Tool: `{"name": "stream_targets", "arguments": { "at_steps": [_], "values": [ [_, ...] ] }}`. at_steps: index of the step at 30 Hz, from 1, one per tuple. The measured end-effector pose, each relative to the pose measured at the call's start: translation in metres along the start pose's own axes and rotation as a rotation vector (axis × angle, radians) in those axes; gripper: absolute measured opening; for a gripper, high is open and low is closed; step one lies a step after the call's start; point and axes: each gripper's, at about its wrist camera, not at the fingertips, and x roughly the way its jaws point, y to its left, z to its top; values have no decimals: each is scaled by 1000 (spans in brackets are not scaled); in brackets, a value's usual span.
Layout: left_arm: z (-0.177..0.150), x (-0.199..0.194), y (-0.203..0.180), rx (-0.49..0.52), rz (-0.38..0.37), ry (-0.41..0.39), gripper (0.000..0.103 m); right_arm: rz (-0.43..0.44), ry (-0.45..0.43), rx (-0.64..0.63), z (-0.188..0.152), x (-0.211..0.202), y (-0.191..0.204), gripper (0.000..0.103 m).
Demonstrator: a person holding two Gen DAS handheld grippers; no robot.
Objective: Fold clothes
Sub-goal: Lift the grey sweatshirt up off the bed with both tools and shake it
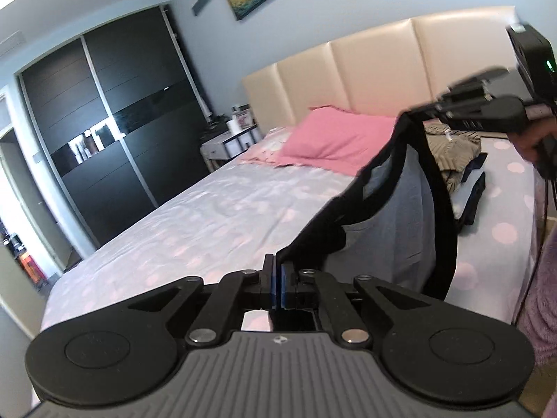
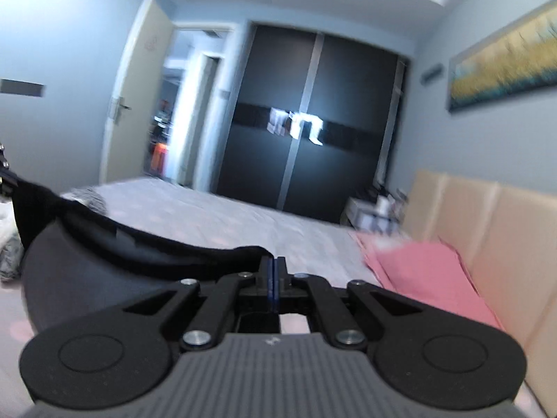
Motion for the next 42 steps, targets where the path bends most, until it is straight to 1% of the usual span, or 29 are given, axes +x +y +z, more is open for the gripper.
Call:
{"name": "stream_targets", "arguments": {
  "at_steps": [2, 4, 5, 8, 11, 16, 19, 21, 23, 25, 27, 30, 32, 34, 36, 38, 40, 42],
  "values": [
    [-3, -14, 7, -9, 48, -1, 1, 10, -26, -44, 12, 0, 14, 1],
    [-3, -29, 17, -36, 90, -30, 1, 11, -55, -64, 24, -2, 24, 1],
    [-2, -37, 22, -46, 111, -48, 1, 14, -76, -67, 30, -5, 28, 1],
    [12, -62, 37, -54, 166, -126, 1, -25, -158, -112, 52, -19, 39, 1],
    [37, -86, 53, -59, 191, -202, 1, -69, -251, -135, 81, -35, 43, 1],
    [85, -121, 71, -48, 228, -334, 1, -123, -392, -132, 138, -63, 38, 1],
    [110, -135, 77, -34, 250, -407, 1, -174, -475, -141, 166, -76, 36, 1],
    [124, -137, 81, -17, 263, -432, 1, -196, -503, -158, 182, -78, 36, 1],
    [134, -131, 86, -4, 274, -420, 1, -196, -489, -176, 194, -69, 35, 1],
    [138, -115, 95, -2, 271, -367, 1, -176, -445, -194, 200, -52, 36, 1],
    [138, -97, 104, -4, 268, -306, 1, -169, -383, -215, 193, -25, 36, 1],
    [126, -60, 120, -23, 261, -215, 1, -154, -283, -229, 175, 22, 36, 1],
    [118, -33, 129, -43, 270, -174, 1, -155, -243, -239, 165, 52, 37, 1],
    [117, -9, 137, -62, 296, -152, 1, -157, -207, -249, 155, 82, 38, 1],
    [122, 3, 142, -75, 336, -170, 1, -182, -214, -252, 160, 101, 36, 1],
    [132, 2, 145, -83, 378, -237, 1, -221, -264, -238, 171, 109, 31, 1],
    [141, -5, 149, -98, 405, -309, 1, -258, -336, -216, 187, 105, 25, 1],
    [145, -15, 147, -74, 416, -347, 1, -268, -384, -213, 199, 97, 21, 1]
  ]
}}
